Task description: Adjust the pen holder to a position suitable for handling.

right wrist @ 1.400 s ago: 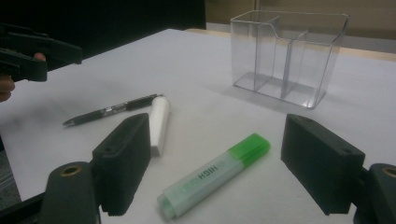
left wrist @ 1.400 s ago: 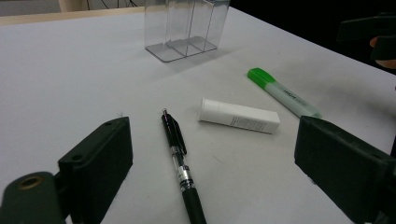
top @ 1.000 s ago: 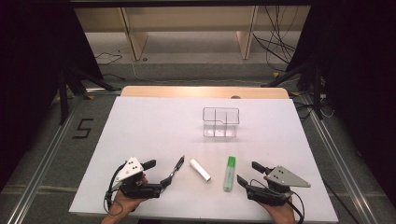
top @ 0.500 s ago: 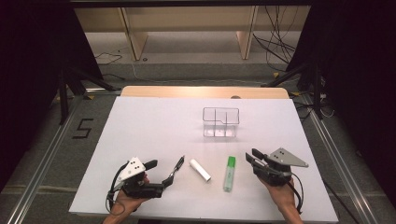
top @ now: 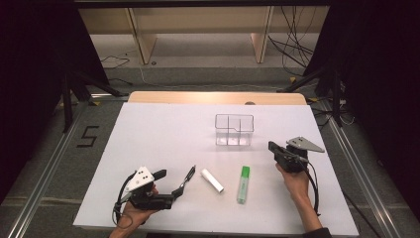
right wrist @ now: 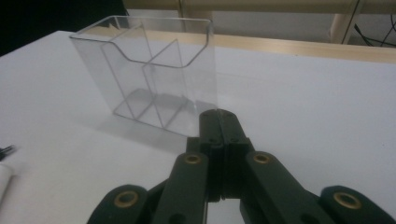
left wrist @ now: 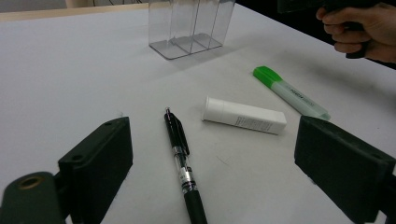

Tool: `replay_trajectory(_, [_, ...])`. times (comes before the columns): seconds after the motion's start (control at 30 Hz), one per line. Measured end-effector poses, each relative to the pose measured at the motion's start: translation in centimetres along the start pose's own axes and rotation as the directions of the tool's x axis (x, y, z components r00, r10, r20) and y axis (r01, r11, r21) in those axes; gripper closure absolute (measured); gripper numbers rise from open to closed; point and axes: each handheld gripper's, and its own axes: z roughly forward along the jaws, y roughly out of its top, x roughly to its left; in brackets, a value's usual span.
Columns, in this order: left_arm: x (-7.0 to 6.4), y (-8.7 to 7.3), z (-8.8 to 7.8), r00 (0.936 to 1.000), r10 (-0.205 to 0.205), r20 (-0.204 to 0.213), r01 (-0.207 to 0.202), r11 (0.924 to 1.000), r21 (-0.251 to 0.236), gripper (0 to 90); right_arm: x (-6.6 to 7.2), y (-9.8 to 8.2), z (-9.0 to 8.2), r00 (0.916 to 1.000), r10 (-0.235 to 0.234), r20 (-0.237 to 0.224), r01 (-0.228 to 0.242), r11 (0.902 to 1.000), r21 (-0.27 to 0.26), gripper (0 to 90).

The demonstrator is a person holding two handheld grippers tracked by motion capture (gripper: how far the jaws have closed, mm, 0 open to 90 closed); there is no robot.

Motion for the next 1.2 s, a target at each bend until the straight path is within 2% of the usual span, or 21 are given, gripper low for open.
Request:
replay_trajectory(0.07, [0.0, 0.0, 0.0, 1.0000, 0.001, -0.002, -0.001, 1.0000, 0.000, 11.1, -0.3, 0.2, 0.8, 0.9999, -0.001, 0.013, 0.001, 1.0000, 0.010, 90.0])
replay_trajectory(0.17, [0.1, 0.0, 0.0, 1.0000, -0.006, 0.000, 0.006, 1.0000, -0.005, 11.1, -0.7, 0.4, 1.9, 0.9997, 0.024, 0.007, -0.024, 0.9994, 0.025, 90.0])
replay_trajectory(0.53, [0.0, 0.0, 0.0, 1.0000, -0.004, 0.003, 0.004, 1.0000, -0.004, 10.9, -1.7, 1.4, 5.3, 0.9996, 0.026, 0.013, -0.027, 0.9963, 0.081, 90.0])
replay_trajectory(0.6, [0.0, 0.0, 0.0, 1.0000, -0.005, 0.003, 0.005, 1.0000, 0.000, 10.9, -1.7, 1.5, 5.8, 0.9993, 0.036, 0.011, -0.036, 0.9956, 0.087, 90.0])
replay_trajectory(0.73, [0.0, 0.0, 0.0, 1.0000, -0.001, 0.002, 0.001, 1.0000, 0.004, 10.8, -1.4, 1.9, 7.0, 0.9997, 0.018, 0.015, -0.019, 0.9946, 0.102, 90.0])
replay_trajectory(0.87, [0.0, 0.0, 0.0, 1.0000, 0.000, 0.002, 0.000, 1.0000, 0.007, 10.8, -1.3, 2.1, 7.9, 0.9998, 0.019, 0.003, -0.019, 0.9930, 0.116, 90.0])
replay_trajectory(1.2, [0.0, 0.0, 0.0, 1.0000, 0.001, 0.004, -0.001, 0.9999, 0.014, 10.8, -0.6, 2.5, 9.4, 0.9995, 0.012, -0.028, -0.008, 0.9875, 0.157, 90.0])
